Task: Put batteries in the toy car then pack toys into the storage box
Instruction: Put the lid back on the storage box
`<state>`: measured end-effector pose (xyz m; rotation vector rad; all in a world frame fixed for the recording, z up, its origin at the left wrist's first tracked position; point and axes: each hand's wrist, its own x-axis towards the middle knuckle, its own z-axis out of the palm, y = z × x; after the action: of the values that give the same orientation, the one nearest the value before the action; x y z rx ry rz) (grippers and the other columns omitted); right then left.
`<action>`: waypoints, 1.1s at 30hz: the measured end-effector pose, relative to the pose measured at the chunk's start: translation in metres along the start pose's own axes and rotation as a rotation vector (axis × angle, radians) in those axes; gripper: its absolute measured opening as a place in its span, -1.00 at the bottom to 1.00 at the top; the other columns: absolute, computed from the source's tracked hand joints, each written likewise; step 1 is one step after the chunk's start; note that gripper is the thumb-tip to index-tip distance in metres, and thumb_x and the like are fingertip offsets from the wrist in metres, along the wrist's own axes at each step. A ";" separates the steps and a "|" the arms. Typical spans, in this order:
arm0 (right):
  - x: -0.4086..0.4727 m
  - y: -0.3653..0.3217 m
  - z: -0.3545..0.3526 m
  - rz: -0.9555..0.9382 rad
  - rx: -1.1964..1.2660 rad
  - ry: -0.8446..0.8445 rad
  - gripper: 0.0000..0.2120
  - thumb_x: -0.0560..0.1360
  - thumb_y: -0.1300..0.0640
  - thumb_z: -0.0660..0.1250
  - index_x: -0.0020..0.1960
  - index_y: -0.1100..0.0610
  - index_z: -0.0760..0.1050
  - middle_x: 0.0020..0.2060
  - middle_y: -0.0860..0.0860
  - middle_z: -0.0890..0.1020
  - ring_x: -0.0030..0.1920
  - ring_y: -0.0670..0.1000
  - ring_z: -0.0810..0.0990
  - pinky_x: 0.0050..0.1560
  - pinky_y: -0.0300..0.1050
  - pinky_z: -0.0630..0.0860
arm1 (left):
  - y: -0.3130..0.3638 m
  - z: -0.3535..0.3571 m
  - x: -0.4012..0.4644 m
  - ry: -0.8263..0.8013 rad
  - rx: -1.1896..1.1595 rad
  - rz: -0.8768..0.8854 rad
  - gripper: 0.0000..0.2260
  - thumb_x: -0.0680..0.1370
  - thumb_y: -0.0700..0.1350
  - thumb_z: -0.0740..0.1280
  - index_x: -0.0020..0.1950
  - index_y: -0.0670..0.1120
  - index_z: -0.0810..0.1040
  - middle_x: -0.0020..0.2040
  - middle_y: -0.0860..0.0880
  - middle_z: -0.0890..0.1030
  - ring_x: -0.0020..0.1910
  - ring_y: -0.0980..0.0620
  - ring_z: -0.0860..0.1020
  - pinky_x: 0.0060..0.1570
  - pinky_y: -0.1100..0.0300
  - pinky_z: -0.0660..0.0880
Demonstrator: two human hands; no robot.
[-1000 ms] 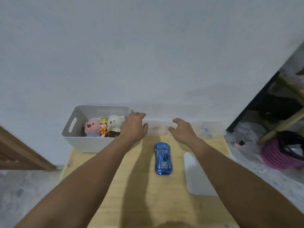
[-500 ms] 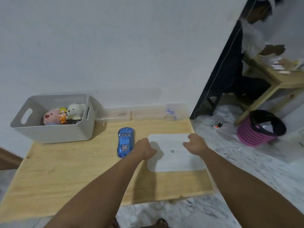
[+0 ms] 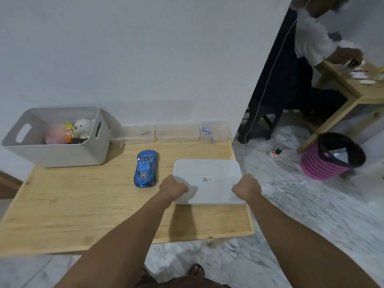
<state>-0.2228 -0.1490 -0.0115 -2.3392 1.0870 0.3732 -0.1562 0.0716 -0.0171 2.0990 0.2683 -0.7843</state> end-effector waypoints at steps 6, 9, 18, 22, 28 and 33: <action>-0.005 -0.038 -0.021 -0.053 0.062 0.149 -0.83 0.43 0.26 0.32 0.02 0.24 0.54 -0.03 0.15 0.63 -0.01 0.17 0.61 -0.20 -0.15 0.41 | 0.018 -0.018 -0.001 0.260 0.046 0.066 -0.53 0.40 -0.06 0.47 0.20 -0.26 0.48 0.13 -0.19 0.52 0.12 -0.18 0.50 0.01 0.03 0.51; -0.010 -0.071 -0.034 -0.077 0.132 0.163 -0.86 0.42 0.24 0.32 -0.04 0.25 0.52 -0.09 0.14 0.61 -0.07 0.17 0.59 -0.22 -0.14 0.42 | 0.031 -0.043 0.000 0.379 -0.032 0.086 -0.66 0.41 -0.03 0.44 0.05 -0.24 0.55 -0.04 -0.14 0.58 0.02 -0.16 0.55 -0.07 0.04 0.55; -0.031 -0.179 -0.034 -0.272 0.335 0.109 -0.81 0.32 0.19 0.32 -0.37 0.15 0.32 -0.42 0.03 0.44 -0.41 0.07 0.45 -0.46 -0.21 0.27 | 0.035 -0.156 0.019 0.637 -0.111 0.125 -0.55 0.33 0.05 0.40 0.02 -0.29 0.60 -0.03 -0.22 0.63 -0.04 -0.21 0.60 -0.01 -0.02 0.59; -0.044 -0.232 -0.013 -0.360 0.357 0.047 -0.84 0.36 0.17 0.35 -0.31 0.20 0.40 -0.40 0.05 0.48 -0.36 0.10 0.50 -0.49 -0.21 0.26 | 0.021 -0.220 0.026 0.732 -0.110 0.149 -0.59 0.34 0.02 0.40 -0.01 -0.30 0.60 -0.04 -0.24 0.64 -0.02 -0.25 0.59 -0.02 -0.02 0.59; -0.068 -0.316 0.037 -0.425 0.402 -0.055 -0.94 0.33 0.20 0.37 -0.23 0.18 0.52 -0.34 0.02 0.57 -0.23 0.09 0.61 -0.41 -0.24 0.38 | -0.011 -0.323 0.049 0.738 -0.120 0.110 -0.67 0.41 0.00 0.36 0.03 -0.21 0.54 -0.09 -0.15 0.57 0.01 -0.20 0.54 0.11 -0.01 0.50; -0.087 -0.377 0.078 -0.434 0.366 -0.132 -0.80 0.32 0.19 0.40 -0.33 0.12 0.37 -0.35 -0.01 0.51 -0.27 0.05 0.53 -0.51 -0.26 0.24 | -0.038 -0.397 0.064 0.782 -0.065 0.079 -0.75 0.35 0.00 0.36 -0.03 -0.08 0.54 -0.08 -0.11 0.58 -0.06 -0.16 0.55 -0.04 0.02 0.55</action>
<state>0.0097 0.1517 0.0946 -2.1081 0.5100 0.1459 0.0493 0.4019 0.0918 2.2490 0.6090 0.1273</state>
